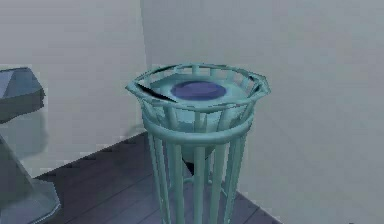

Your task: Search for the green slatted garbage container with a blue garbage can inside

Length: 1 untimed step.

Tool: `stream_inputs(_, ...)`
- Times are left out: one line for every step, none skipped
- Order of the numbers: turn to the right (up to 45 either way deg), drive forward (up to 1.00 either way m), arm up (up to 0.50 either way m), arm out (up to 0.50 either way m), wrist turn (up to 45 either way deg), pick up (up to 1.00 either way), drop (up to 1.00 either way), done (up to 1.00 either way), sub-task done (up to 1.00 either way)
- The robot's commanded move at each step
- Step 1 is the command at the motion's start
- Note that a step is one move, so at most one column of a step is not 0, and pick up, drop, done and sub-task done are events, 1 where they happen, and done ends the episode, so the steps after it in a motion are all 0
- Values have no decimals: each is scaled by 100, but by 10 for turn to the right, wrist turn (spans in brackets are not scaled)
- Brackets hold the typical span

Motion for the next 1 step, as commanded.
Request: stream_inputs(0,0,0,0,0,0,0,100,0)
